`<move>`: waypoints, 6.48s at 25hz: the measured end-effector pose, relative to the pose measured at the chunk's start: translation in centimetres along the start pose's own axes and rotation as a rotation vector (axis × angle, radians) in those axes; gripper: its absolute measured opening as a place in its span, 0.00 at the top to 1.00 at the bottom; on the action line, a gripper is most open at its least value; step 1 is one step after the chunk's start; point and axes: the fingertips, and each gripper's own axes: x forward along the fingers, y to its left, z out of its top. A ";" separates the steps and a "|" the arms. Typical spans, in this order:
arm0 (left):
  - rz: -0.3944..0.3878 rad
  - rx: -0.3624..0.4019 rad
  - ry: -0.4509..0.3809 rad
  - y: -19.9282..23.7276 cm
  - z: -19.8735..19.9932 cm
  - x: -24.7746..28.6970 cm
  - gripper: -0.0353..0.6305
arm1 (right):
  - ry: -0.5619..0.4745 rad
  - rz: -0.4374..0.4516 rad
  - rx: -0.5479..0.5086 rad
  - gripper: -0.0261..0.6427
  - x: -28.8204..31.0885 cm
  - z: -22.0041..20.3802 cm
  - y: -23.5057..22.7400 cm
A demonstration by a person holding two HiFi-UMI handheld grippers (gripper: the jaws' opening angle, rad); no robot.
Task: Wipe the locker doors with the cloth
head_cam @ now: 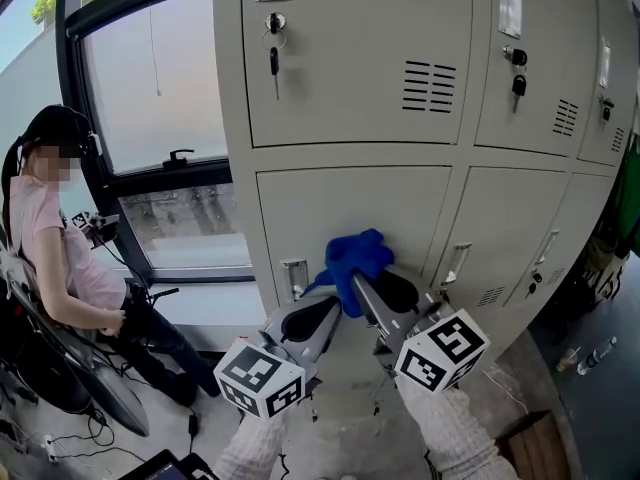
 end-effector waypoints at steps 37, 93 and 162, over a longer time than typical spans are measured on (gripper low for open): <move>-0.016 -0.032 0.068 1.0 -2.7 2.0 0.94 | 0.072 -0.021 -0.025 0.87 0.9 -2.8 -2.3; -0.175 0.130 -0.121 -6.0 7.2 8.1 0.94 | -0.129 -0.145 -0.113 0.87 -3.4 8.4 -8.6; -0.089 -0.216 0.357 -3.6 -19.5 6.1 0.94 | 0.413 -0.246 0.292 0.87 -8.7 -24.1 -8.1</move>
